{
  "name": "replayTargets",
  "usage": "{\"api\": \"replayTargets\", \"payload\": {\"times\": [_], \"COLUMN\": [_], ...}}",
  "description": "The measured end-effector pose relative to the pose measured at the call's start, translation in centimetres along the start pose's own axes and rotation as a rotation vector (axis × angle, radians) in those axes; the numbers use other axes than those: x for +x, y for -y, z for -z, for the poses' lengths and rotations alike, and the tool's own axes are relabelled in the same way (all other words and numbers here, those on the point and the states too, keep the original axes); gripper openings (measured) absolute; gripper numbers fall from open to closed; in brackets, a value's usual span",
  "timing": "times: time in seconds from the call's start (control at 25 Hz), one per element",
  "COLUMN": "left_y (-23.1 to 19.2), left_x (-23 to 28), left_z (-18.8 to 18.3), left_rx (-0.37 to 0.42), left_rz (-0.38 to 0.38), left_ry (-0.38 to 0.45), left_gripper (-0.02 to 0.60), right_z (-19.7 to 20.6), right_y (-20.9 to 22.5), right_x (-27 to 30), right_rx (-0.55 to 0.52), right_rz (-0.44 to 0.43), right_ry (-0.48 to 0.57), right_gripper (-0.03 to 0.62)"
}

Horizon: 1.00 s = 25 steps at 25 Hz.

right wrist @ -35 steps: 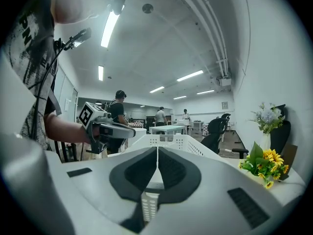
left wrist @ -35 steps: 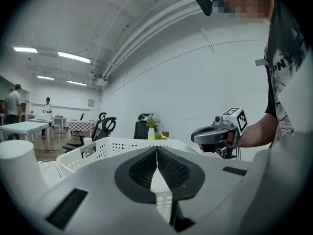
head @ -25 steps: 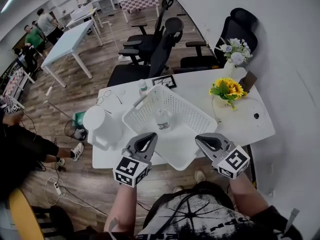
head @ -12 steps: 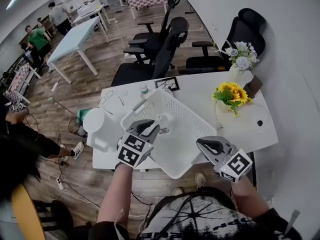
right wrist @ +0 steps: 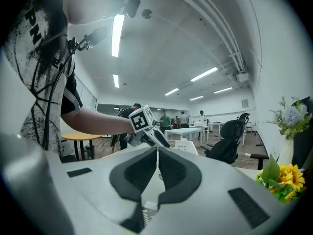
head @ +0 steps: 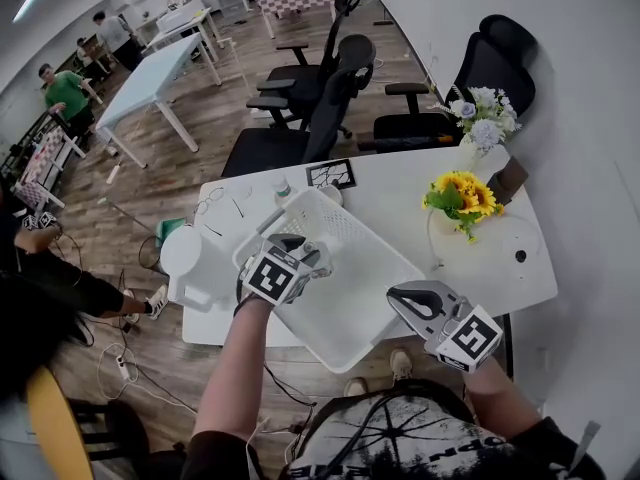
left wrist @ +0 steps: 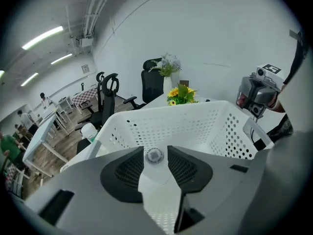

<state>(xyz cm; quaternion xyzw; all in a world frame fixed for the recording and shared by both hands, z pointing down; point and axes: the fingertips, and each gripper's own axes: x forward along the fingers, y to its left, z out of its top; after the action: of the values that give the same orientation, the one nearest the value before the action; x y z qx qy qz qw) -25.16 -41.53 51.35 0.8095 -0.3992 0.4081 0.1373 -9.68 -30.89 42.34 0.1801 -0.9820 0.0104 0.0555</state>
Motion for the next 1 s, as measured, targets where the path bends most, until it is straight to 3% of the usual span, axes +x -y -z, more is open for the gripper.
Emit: {"api": "replayTargets", "payload": {"times": [0.24,0.56,1.0], "left_y": [0.0,0.0,0.1], "left_x": [2.2,2.8,2.8], "left_z": [0.7,0.6,0.2], "left_rx": [-0.034,-0.14,-0.131], "left_rz": [0.029,0.072,0.066], "left_ry": [-0.056,0.009,0.021], "left_gripper": [0.153,0.153,0.149], "right_z": [0.1,0.9,1.4], "right_y": [1.1,1.7,1.8], "right_x": [-0.3,-0.2,-0.6], "right_rx": [-0.001,0.002,-0.003], "right_rz": [-0.009,-0.019,-0.015], "right_ry": [-0.003,-0.019,-0.028], "right_gripper": [0.024,0.025,0.024]}}
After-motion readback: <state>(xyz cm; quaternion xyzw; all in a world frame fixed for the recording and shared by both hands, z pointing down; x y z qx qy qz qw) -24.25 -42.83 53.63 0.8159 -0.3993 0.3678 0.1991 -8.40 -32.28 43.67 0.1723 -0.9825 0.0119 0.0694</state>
